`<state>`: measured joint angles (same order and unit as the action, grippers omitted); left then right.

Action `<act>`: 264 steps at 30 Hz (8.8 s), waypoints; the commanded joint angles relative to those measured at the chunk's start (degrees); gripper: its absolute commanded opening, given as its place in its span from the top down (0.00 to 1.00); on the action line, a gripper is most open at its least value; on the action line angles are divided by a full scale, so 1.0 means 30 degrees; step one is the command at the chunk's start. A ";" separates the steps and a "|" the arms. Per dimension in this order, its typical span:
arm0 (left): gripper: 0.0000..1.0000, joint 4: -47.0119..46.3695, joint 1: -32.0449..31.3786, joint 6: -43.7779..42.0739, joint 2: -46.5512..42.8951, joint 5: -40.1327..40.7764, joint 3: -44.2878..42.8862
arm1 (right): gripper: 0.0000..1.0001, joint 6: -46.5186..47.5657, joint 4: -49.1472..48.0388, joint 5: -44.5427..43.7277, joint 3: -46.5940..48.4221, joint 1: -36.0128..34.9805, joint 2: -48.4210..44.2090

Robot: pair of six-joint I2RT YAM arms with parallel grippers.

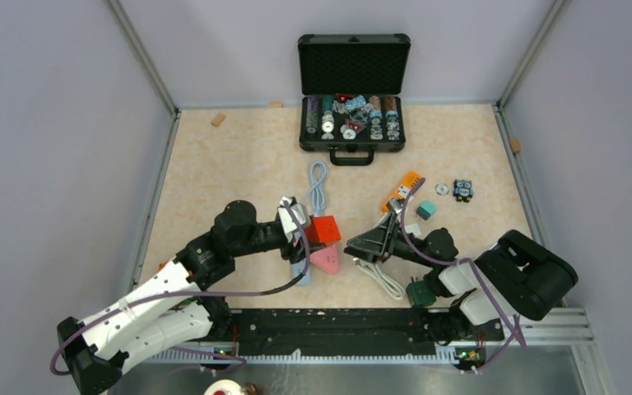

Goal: Insert the plug

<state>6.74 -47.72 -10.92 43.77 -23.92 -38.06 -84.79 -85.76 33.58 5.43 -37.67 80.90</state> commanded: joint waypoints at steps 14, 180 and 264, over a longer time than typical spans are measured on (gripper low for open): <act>1.00 1.2186 0.0029 -0.1719 0.3984 0.3566 -0.5078 | 0.08 0.8197 1.0926 -0.0564 0.1282 0.0164 -0.4040; 1.00 0.9278 -0.2131 0.5033 1.2592 0.7787 -0.5914 | 0.03 1.5166 3.2167 -0.7857 0.3642 0.0194 -1.6455; 0.59 0.8089 -1.1695 2.1921 1.0895 1.9287 -0.0209 | 0.05 1.2526 2.4405 -0.6855 0.3038 -0.2752 -1.1583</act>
<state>20.32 -81.34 52.23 75.44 40.58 -38.72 -48.03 -12.67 13.98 11.38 -45.36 47.77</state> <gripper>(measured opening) 0.630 0.948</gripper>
